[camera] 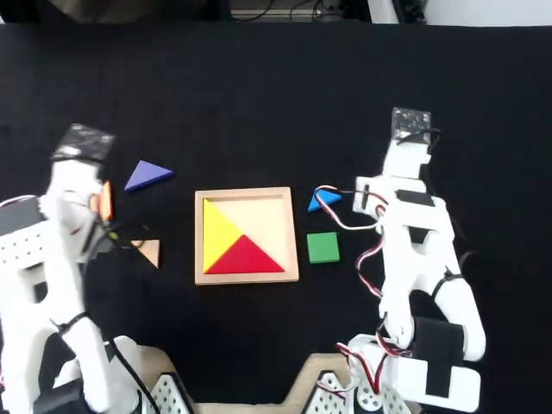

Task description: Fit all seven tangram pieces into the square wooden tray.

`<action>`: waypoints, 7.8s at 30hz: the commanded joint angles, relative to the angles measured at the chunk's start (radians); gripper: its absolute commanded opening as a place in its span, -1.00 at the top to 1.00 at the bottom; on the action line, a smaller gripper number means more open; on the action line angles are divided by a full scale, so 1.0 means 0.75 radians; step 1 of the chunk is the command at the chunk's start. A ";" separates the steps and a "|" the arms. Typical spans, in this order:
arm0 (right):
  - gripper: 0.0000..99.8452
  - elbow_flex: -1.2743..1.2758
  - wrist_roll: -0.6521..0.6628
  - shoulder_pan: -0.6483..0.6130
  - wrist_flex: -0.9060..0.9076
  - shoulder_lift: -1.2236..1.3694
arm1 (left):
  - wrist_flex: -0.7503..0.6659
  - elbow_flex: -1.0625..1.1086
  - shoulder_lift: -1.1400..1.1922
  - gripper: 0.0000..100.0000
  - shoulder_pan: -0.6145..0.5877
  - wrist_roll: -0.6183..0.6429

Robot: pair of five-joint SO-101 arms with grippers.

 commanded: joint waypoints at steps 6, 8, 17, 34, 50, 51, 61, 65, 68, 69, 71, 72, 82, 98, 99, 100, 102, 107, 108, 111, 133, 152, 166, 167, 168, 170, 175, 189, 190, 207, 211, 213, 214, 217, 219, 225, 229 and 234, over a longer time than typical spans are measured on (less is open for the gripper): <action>0.79 -0.015 0.090 -0.070 -0.008 -0.003 | -0.188 0.034 0.143 0.54 -0.179 0.522; 0.63 -0.026 0.119 -0.074 0.037 -0.003 | -0.260 0.107 0.225 0.54 -0.183 0.597; 0.49 -0.492 0.317 -0.233 0.577 -0.003 | -0.317 0.275 0.366 0.54 -0.332 0.636; 0.84 -0.738 0.491 -0.657 0.945 -0.005 | -0.481 0.363 0.368 0.55 -0.547 0.730; 0.84 -1.222 0.489 -1.115 0.892 0.539 | -0.530 0.306 0.383 0.55 -1.171 0.763; 0.84 -1.243 0.489 -1.113 0.896 0.553 | -0.530 0.289 0.383 0.55 -1.171 0.765; 0.98 -1.261 0.491 -0.994 1.168 0.273 | -0.518 -0.152 0.389 0.55 -0.408 0.698; 0.94 -1.233 0.499 -0.702 1.234 -0.042 | -0.321 -0.384 0.446 0.54 -0.081 0.550; 0.94 -1.130 0.501 -0.493 1.234 -0.212 | -0.121 -0.578 0.567 0.54 0.050 0.489; 0.94 -1.087 0.501 -0.442 1.234 -0.247 | -0.051 -0.635 0.626 0.54 0.091 0.428; 0.94 -0.997 0.503 -0.395 1.234 -0.289 | 0.080 -0.750 0.763 0.54 0.163 0.282; 0.94 -0.958 0.503 -0.385 1.234 -0.300 | 0.137 -0.811 0.835 0.54 0.181 0.239; 0.94 -0.598 0.491 -0.387 0.984 -0.322 | 0.550 -1.372 1.266 0.55 -0.021 0.248; 0.94 -0.386 0.415 -0.458 0.839 -0.322 | 0.338 -1.226 1.399 0.54 -0.019 0.448; 0.94 -0.386 0.415 -0.458 0.841 -0.322 | 0.309 -1.186 1.399 0.54 -0.019 0.454; 0.94 -0.377 0.415 -0.458 0.835 -0.322 | 0.286 -1.151 1.395 0.54 -0.015 0.458; 0.94 -0.369 0.415 -0.458 0.833 -0.322 | 0.245 -1.106 1.393 0.54 0.007 0.477; 0.94 -0.365 0.415 -0.460 0.833 -0.322 | 0.190 -1.087 1.385 0.54 0.030 0.610; 0.95 -0.365 0.415 -0.458 0.837 -0.322 | 0.198 -1.087 1.383 0.54 0.030 0.614; 0.95 -0.363 0.415 -0.458 0.843 -0.322 | 0.309 -1.128 1.303 0.54 0.015 0.618; 0.95 -0.240 0.415 -0.542 0.739 -0.322 | -0.025 -0.834 1.115 0.54 -0.021 0.734; 0.95 -0.240 0.415 -0.548 0.739 -0.322 | -0.055 -0.944 1.272 0.54 -0.040 0.651; 0.95 -0.238 0.415 -0.548 0.739 -0.316 | -0.053 -0.952 1.287 0.54 0.066 0.706; 0.95 -0.238 0.415 -0.546 0.739 -0.316 | -0.053 -0.952 1.287 0.54 0.071 0.706; 0.95 -0.232 0.415 -0.546 0.739 -0.316 | -0.053 -0.952 1.289 0.54 0.071 0.706; 0.95 -0.214 0.415 -0.548 0.718 -0.322 | -0.053 -0.952 1.289 0.54 0.069 0.706; 0.95 -0.173 0.415 -0.548 0.667 -0.322 | -0.051 -0.952 1.275 0.54 0.062 0.708; 0.95 -0.169 0.415 -0.548 0.663 -0.322 | 0.065 -1.036 1.211 0.54 -0.001 0.706; 0.95 -0.169 0.415 -0.548 0.663 -0.322 | 0.057 -1.034 1.213 0.54 0.001 0.706; 0.95 -0.167 0.415 -0.548 0.663 -0.316 | 0.018 -1.042 1.266 0.54 -0.050 0.663; 0.95 -0.167 0.415 -0.548 0.663 -0.316 | 0.018 -1.038 1.305 0.54 -0.024 0.667; 0.95 -0.167 0.415 -0.548 0.663 -0.316 | 0.018 -1.038 1.328 0.54 -0.007 0.667; 0.95 -0.167 0.415 -0.548 0.663 -0.316 | 0.016 -1.038 1.342 0.54 -0.003 0.667; 0.95 -0.167 0.415 -0.548 0.663 -0.316 | -0.012 -1.046 1.383 0.54 0.011 0.669; 0.95 -0.167 0.415 -0.548 0.663 -0.316 | -0.020 -1.055 1.410 0.54 0.015 0.669; 0.95 -0.167 0.415 -0.548 0.663 -0.318 | -0.008 -1.122 1.479 0.54 0.017 0.706; 0.95 -0.167 0.415 -0.548 0.663 -0.320 | -0.008 -1.128 1.498 0.54 0.019 0.706; 0.95 -0.167 0.415 -0.548 0.663 -0.320 | -0.006 -1.128 1.495 0.54 0.048 0.706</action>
